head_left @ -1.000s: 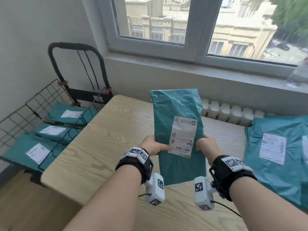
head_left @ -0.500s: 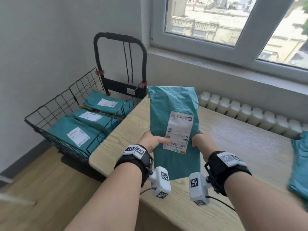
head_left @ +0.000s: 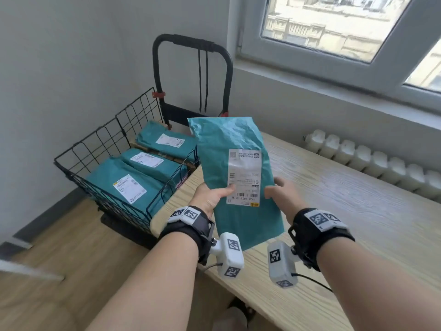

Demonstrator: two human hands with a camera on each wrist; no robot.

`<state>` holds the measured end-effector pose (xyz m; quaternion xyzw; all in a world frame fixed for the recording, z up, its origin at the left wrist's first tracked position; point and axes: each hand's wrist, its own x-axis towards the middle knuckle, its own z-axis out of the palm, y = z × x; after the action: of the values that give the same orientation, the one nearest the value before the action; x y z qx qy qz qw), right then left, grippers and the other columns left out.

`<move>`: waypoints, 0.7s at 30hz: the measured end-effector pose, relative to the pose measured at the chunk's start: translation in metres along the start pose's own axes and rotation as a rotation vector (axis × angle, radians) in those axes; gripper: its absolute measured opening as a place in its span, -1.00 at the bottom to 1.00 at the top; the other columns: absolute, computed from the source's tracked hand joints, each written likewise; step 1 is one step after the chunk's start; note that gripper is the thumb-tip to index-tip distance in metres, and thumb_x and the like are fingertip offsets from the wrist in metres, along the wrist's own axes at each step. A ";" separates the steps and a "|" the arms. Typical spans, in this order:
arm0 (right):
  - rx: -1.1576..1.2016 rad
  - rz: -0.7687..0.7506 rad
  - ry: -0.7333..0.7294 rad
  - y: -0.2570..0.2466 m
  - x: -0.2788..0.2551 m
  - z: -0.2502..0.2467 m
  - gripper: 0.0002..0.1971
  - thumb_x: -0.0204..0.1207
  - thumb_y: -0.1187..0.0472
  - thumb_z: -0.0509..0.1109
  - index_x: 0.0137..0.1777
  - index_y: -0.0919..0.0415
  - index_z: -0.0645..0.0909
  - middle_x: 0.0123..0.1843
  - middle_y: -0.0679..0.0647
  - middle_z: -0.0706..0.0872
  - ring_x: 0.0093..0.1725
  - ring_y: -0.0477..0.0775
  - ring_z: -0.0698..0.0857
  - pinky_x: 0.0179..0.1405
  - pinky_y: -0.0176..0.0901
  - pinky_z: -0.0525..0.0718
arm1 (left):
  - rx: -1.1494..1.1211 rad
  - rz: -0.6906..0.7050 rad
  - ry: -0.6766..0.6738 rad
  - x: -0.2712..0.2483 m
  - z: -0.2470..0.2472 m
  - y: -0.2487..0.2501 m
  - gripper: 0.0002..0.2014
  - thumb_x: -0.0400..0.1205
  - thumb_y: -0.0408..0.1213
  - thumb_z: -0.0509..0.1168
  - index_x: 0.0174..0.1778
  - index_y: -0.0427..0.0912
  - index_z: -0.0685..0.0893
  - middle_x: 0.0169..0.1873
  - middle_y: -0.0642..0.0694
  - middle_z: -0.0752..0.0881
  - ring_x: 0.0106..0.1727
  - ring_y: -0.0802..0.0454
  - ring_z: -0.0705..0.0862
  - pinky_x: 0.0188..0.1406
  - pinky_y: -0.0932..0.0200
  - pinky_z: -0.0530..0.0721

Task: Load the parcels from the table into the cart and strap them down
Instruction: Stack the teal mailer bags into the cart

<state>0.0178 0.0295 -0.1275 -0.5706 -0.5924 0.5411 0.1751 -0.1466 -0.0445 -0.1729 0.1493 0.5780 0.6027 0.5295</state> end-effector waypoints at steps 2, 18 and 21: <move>0.010 -0.003 -0.025 -0.003 0.008 0.011 -0.72 0.42 0.40 0.33 0.12 0.24 0.65 -0.08 0.13 0.75 -0.18 0.03 0.70 -0.24 -0.16 0.61 | -0.065 0.024 0.077 0.008 -0.015 0.008 -0.69 0.50 -0.56 0.45 0.17 -0.39 0.70 -0.01 -0.28 0.79 -0.08 -0.14 0.79 -0.07 -0.02 0.77; 0.035 0.039 -0.105 -0.071 0.134 0.100 -0.38 0.43 -0.07 0.52 0.44 0.13 0.44 0.18 0.09 0.70 0.15 0.07 0.68 0.13 0.04 0.68 | -0.217 -0.035 0.329 0.114 -0.100 0.114 -0.44 0.41 -0.42 0.56 0.33 -0.41 0.58 -0.07 -0.35 0.79 -0.27 -0.17 0.83 -0.42 -0.06 0.75; 0.056 0.015 -0.108 -0.084 0.155 0.109 -0.36 0.43 -0.08 0.52 0.44 0.14 0.43 0.23 0.12 0.65 0.16 0.07 0.67 0.14 0.02 0.70 | -0.236 -0.045 0.338 0.131 -0.112 0.128 -0.61 0.47 -0.43 0.52 0.18 -0.35 0.59 0.00 -0.36 0.77 -0.17 -0.18 0.80 -0.25 -0.11 0.75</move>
<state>-0.1574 0.1351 -0.1589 -0.5398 -0.5812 0.5890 0.1547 -0.3465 0.0308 -0.1517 -0.0299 0.5871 0.6709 0.4520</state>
